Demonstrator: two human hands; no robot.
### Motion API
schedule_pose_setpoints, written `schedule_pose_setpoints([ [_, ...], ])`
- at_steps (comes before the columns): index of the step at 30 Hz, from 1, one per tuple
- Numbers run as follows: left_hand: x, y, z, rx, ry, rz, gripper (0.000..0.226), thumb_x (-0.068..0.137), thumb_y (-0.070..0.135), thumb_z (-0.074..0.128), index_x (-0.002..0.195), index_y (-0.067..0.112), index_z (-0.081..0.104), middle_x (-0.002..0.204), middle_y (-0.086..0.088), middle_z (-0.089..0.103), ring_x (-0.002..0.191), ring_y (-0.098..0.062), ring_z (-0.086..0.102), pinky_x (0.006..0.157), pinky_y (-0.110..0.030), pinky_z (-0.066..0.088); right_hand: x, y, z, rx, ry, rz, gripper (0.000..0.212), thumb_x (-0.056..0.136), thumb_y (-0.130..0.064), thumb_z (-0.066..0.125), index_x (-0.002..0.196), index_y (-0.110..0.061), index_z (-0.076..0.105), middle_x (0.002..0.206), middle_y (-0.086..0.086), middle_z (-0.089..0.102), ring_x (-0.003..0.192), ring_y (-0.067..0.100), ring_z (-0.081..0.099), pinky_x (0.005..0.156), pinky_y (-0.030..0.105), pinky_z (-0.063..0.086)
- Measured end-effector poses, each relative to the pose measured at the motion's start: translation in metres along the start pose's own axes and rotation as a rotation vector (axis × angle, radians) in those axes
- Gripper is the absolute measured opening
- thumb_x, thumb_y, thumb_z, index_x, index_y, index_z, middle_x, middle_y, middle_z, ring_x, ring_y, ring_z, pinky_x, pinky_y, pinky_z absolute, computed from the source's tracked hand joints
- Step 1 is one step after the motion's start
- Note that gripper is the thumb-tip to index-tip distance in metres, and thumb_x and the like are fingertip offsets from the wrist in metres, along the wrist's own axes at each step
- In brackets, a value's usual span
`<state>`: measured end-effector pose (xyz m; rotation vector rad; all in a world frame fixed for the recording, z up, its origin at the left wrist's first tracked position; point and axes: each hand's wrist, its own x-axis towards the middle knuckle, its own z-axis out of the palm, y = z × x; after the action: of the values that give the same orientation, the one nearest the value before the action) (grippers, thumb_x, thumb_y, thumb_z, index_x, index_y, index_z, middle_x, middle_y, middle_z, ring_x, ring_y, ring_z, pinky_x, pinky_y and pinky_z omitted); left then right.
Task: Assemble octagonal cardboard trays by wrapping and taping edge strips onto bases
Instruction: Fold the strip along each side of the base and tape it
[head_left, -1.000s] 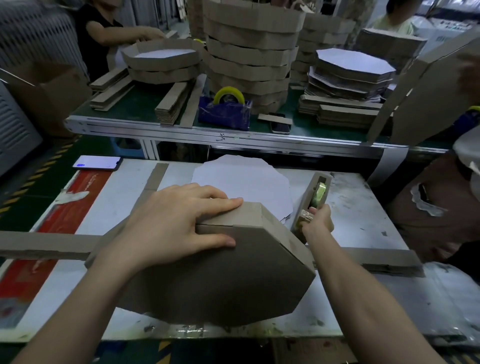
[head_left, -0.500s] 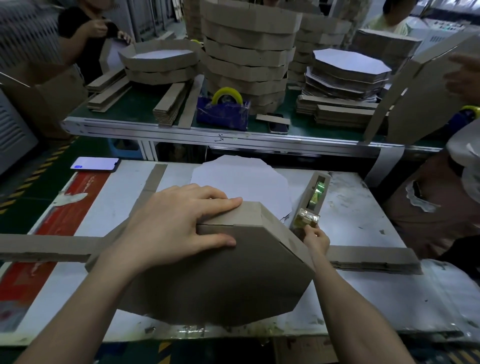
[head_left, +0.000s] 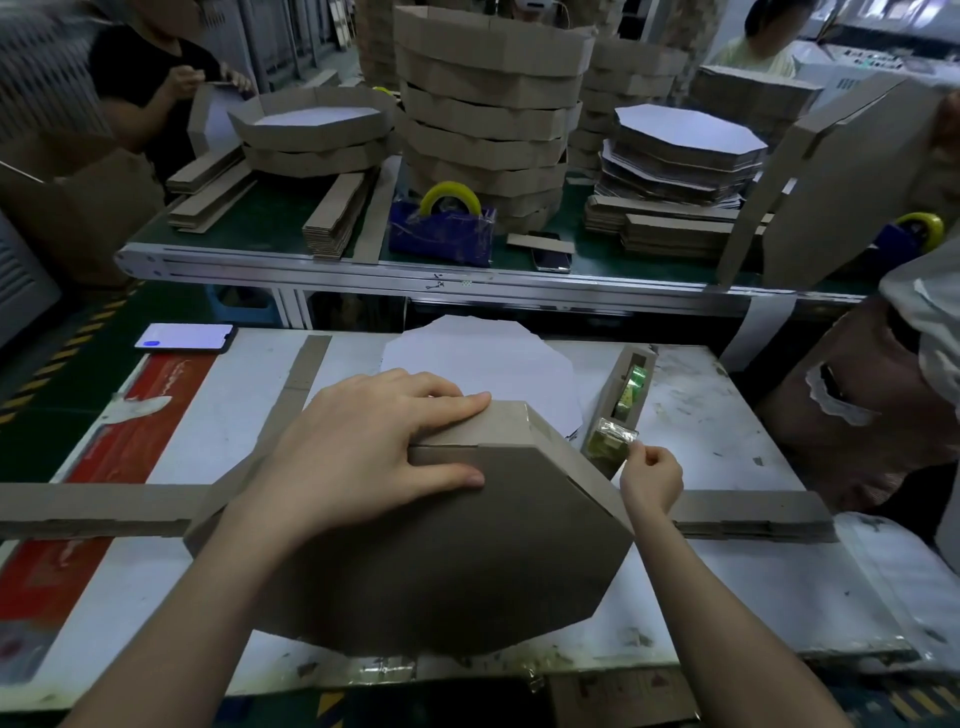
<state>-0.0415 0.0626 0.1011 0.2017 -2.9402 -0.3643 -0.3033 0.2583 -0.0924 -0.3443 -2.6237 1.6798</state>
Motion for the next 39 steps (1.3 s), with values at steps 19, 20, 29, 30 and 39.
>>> schedule_pose_setpoints([
  [19, 0.000, 0.011, -0.003, -0.480, 0.167, -0.141, 0.082, 0.069, 0.089, 0.025, 0.143, 0.054, 0.024, 0.119, 0.044, 0.039, 0.109, 0.017, 0.041, 0.096, -0.031, 0.043, -0.148, -0.196, -0.093, -0.282, -0.819, -1.071, 0.018, 0.099, -0.019, 0.057, 0.107, -0.029, 0.071, 0.083, -0.017, 0.068, 0.075, 0.015, 0.065, 0.067, 0.024, 0.052],
  [20, 0.000, 0.011, -0.003, -0.506, 0.189, -0.141, 0.079, 0.070, 0.089, 0.026, 0.141, 0.054, 0.026, 0.122, 0.042, 0.040, 0.114, 0.014, 0.041, 0.098, -0.032, 0.042, -0.153, -0.199, -0.094, -0.316, -0.857, -1.088, 0.018, 0.099, -0.019, 0.058, 0.106, -0.030, 0.070, 0.084, -0.018, 0.067, 0.076, 0.013, 0.065, 0.067, 0.021, 0.050],
  [29, -0.005, 0.007, 0.000, -0.679, 0.345, -0.152, 0.026, 0.077, 0.059, 0.061, 0.075, 0.034, 0.066, 0.083, 0.025, 0.064, 0.089, 0.003, 0.058, 0.074, -0.028, 0.047, -0.163, -0.196, -0.093, -0.350, -0.890, -1.010, 0.026, 0.097, -0.024, 0.064, 0.121, -0.023, 0.070, 0.075, -0.013, 0.073, 0.069, 0.011, 0.064, 0.065, 0.022, 0.050],
  [30, -0.005, 0.007, 0.001, -0.699, 0.353, -0.173, 0.021, 0.078, 0.054, 0.066, 0.073, 0.033, 0.067, 0.082, 0.026, 0.065, 0.087, 0.005, 0.058, 0.072, -0.026, 0.047, -0.163, -0.195, -0.093, -0.308, -0.884, -0.964, 0.032, 0.094, -0.025, 0.067, 0.126, -0.020, 0.067, 0.074, -0.013, 0.074, 0.066, 0.008, 0.064, 0.064, 0.018, 0.048],
  [39, -0.005, 0.014, 0.000, -0.682, 0.344, -0.257, 0.005, 0.078, 0.048, 0.072, 0.075, 0.046, 0.068, 0.073, 0.037, 0.063, 0.085, 0.014, 0.059, 0.070, -0.016, 0.045, -0.161, -0.193, -0.094, -0.106, -0.806, -0.767, 0.015, 0.088, -0.016, 0.074, 0.074, -0.018, 0.070, 0.067, -0.002, 0.074, 0.041, -0.001, 0.046, 0.044, 0.007, 0.033],
])
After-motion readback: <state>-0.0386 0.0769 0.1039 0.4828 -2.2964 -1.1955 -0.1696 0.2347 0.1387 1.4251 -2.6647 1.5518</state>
